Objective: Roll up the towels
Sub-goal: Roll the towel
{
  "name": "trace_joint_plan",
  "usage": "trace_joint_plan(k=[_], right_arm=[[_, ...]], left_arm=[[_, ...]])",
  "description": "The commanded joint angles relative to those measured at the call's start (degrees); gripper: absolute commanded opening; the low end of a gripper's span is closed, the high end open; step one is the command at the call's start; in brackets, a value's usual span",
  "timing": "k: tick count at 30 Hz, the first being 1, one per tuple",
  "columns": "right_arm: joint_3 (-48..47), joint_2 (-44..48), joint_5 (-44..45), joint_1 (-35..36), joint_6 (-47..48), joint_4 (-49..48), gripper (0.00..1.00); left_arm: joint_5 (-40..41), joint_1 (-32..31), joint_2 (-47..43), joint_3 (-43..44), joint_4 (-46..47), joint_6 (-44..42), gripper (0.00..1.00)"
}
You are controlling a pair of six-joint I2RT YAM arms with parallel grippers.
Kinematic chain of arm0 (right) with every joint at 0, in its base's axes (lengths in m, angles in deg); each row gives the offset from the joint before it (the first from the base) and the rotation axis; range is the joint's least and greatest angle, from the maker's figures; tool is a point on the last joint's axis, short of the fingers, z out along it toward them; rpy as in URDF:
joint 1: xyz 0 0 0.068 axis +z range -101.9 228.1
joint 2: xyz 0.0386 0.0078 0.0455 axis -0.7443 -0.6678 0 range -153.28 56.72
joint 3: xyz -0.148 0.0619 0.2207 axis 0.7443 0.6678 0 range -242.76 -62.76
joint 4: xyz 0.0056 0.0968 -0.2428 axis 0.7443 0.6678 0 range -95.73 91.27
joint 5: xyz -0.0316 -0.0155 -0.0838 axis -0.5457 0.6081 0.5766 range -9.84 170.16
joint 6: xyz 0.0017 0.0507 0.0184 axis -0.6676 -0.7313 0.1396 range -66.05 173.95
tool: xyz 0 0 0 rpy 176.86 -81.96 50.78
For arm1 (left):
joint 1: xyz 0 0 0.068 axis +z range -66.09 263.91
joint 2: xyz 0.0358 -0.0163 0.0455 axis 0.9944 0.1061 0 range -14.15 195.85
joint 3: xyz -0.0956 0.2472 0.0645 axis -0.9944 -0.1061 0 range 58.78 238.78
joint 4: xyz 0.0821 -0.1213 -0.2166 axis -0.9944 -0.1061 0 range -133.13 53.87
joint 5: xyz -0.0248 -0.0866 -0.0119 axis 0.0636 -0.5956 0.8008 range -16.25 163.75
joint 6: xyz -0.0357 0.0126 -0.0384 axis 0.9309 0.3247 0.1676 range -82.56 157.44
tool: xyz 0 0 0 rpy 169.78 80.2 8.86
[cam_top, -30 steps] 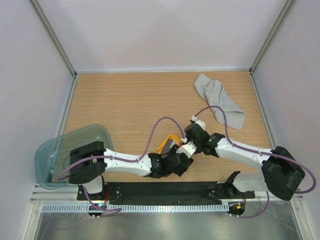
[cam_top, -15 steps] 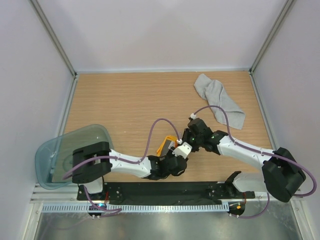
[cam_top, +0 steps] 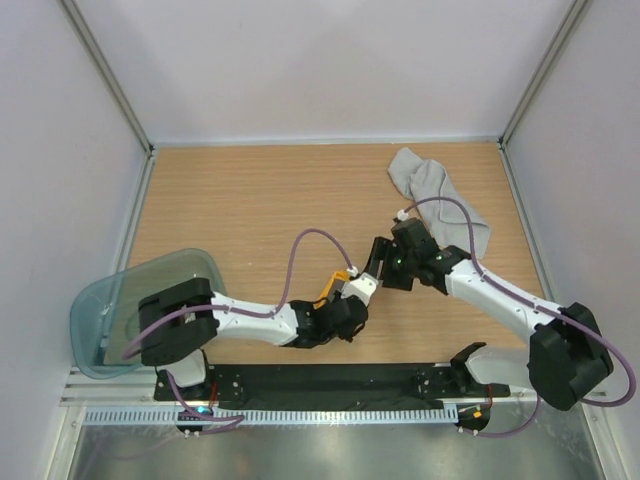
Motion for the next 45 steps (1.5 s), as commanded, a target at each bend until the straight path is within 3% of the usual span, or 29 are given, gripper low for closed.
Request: trace_joint_plan(k=[1,7,14,17,23,30,45], right_arm=[[-7.47,3.52,3.92,-3.02,3.93,4.59,0.74],[-10.91,6.60,7.00,-3.99,5.61,8.03,0.79],[-6.08,9.32,4.72,-3.90,4.12,6.36,0.80],[-2.92,10.73,1.74,-3.99,3.33,3.39,0.80],[7.10,14.16,-6.43,-3.90,-1.49,-8.91,0.80],[17.12,11.36,-10.30,-3.99,-7.39,-25.79,0.80],[21.79,0.19,-12.07,-3.99,-10.39,-42.68,0.79]], left_arm=[[-11.44,2.83,-2.16,-0.92,-1.04,3.46,0.12],[-27.97,11.71,-5.68,-2.76,4.05,10.92,0.10],[-49.66,22.17,-4.54,-6.98,16.17,23.75,0.07],[-53.12,24.89,-3.48,-9.18,22.59,28.77,0.06],[-53.39,27.54,-3.22,-9.89,21.19,32.28,0.00],[-53.31,32.02,-1.02,-13.22,20.32,34.40,0.00],[-53.48,34.57,5.66,-18.85,27.34,37.04,0.00]])
